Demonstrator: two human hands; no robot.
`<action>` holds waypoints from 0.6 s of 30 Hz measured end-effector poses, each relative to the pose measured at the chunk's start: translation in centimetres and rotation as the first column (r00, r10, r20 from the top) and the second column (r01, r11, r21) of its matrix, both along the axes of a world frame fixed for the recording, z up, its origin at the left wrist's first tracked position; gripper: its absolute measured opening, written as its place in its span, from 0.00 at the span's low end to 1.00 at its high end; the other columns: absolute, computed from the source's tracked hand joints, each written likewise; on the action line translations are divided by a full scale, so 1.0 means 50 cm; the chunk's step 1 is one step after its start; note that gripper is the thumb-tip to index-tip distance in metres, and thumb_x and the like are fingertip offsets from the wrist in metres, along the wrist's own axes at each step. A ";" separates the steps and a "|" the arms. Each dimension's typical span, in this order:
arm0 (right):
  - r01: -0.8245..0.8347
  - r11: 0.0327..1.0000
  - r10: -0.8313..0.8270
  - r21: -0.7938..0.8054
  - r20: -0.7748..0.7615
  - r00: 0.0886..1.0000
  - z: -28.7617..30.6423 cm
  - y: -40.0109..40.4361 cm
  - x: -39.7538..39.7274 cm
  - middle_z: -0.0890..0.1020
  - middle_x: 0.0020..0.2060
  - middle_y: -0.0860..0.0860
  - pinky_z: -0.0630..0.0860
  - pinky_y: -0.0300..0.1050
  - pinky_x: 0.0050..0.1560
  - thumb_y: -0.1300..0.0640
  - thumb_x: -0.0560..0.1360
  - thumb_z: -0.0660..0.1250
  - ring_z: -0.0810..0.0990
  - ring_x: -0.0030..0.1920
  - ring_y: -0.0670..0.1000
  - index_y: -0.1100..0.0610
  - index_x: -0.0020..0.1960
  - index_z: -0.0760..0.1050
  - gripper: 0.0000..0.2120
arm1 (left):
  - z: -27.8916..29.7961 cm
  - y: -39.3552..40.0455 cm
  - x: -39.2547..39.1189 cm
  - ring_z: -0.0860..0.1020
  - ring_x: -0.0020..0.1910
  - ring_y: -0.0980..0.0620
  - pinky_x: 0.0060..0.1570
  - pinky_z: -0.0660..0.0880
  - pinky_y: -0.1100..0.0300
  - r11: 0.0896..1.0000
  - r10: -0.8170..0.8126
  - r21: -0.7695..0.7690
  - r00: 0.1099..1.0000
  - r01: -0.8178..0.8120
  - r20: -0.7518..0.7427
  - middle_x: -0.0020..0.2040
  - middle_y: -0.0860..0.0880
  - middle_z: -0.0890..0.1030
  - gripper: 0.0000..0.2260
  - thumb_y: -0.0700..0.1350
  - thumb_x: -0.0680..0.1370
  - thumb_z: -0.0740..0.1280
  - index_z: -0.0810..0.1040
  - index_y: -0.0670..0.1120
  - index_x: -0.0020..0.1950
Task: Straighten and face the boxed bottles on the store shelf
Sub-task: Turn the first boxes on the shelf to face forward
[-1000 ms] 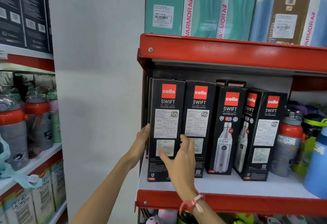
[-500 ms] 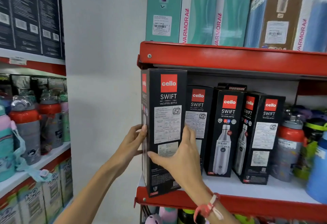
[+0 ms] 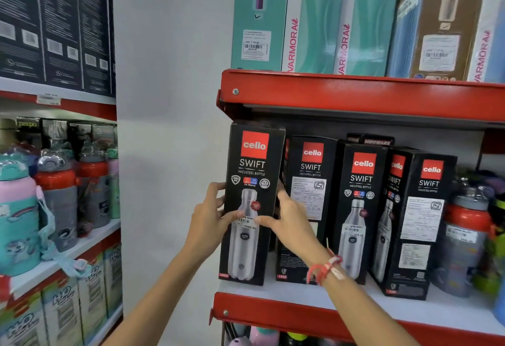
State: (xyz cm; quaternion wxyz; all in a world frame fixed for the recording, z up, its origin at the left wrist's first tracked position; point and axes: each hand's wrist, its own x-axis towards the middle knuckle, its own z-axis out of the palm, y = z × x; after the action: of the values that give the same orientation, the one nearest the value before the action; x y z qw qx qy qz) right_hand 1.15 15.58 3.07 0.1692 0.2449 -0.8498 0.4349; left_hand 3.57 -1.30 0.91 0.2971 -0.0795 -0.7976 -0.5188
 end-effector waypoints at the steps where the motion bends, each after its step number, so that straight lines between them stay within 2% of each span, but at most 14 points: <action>1: 0.033 0.999 -0.033 -0.007 -0.028 0.999 -0.009 -0.007 -0.008 0.80 0.59 0.52 0.71 0.37 0.56 0.59 0.70 0.73 0.78 0.59 0.49 0.50 0.77 0.50 0.44 | -0.005 0.003 -0.012 0.85 0.46 0.51 0.47 0.82 0.48 1.000 0.007 -0.001 1.000 -0.007 0.008 0.56 0.46 0.83 0.21 0.42 0.73 0.71 0.65 0.50 0.61; 4: 0.156 0.988 -0.156 -0.013 -0.099 0.983 -0.031 -0.027 -0.037 0.82 0.56 0.53 0.75 0.42 0.57 0.61 0.70 0.73 0.80 0.56 0.52 0.50 0.77 0.51 0.44 | -0.017 0.013 -0.042 0.84 0.46 0.49 0.49 0.81 0.46 0.999 0.045 0.004 0.999 -0.045 0.031 0.57 0.44 0.83 0.19 0.41 0.74 0.71 0.65 0.50 0.59; 7: 0.324 0.945 -0.316 0.035 -0.141 0.938 -0.038 -0.039 -0.067 0.83 0.48 0.58 0.78 0.51 0.54 0.60 0.70 0.73 0.81 0.51 0.57 0.54 0.76 0.55 0.41 | -0.012 0.024 -0.070 0.83 0.48 0.46 0.50 0.79 0.45 0.997 0.078 -0.008 0.996 -0.078 0.039 0.56 0.45 0.82 0.19 0.41 0.74 0.70 0.65 0.48 0.59; 11: 0.447 0.890 -0.431 0.086 -0.154 0.889 -0.053 -0.048 -0.085 0.83 0.43 0.58 0.80 0.52 0.49 0.56 0.71 0.72 0.82 0.46 0.56 0.57 0.75 0.57 0.38 | -0.014 0.038 -0.087 0.82 0.51 0.45 0.50 0.79 0.49 0.997 0.077 -0.033 0.997 -0.076 0.031 0.60 0.45 0.81 0.18 0.41 0.75 0.69 0.65 0.47 0.61; 14: 0.485 0.864 -0.443 0.139 -0.251 0.861 -0.066 -0.038 -0.083 0.84 0.39 0.57 0.82 0.51 0.44 0.54 0.74 0.68 0.83 0.40 0.55 0.57 0.74 0.61 0.31 | -0.026 0.042 -0.089 0.83 0.51 0.46 0.48 0.79 0.53 0.995 0.096 -0.017 0.995 -0.096 0.007 0.60 0.45 0.80 0.19 0.41 0.76 0.69 0.65 0.46 0.62; 16: 0.470 0.882 -0.426 0.030 -0.373 0.824 -0.076 -0.020 -0.075 0.85 0.38 0.57 0.83 0.50 0.39 0.54 0.75 0.68 0.83 0.37 0.54 0.58 0.67 0.72 0.22 | -0.030 0.046 -0.089 0.82 0.52 0.45 0.48 0.78 0.55 0.994 0.105 0.007 0.994 -0.105 0.004 0.62 0.45 0.80 0.19 0.41 0.76 0.68 0.65 0.45 0.63; 18: 0.475 0.867 -0.480 -0.147 -0.497 0.723 -0.083 0.002 -0.066 0.85 0.41 0.55 0.82 0.49 0.38 0.54 0.73 0.70 0.83 0.40 0.53 0.58 0.58 0.79 0.14 | -0.032 0.054 -0.089 0.81 0.55 0.44 0.52 0.78 0.51 0.993 0.116 0.038 0.993 -0.116 0.013 0.64 0.43 0.78 0.18 0.41 0.76 0.67 0.65 0.45 0.63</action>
State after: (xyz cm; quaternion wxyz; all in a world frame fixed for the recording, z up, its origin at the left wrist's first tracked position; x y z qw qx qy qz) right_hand -2.16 15.69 -1.06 0.4986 0.1247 -0.8044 0.2980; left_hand -0.86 1.38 -0.67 0.3240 -0.0246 -0.7923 -0.5164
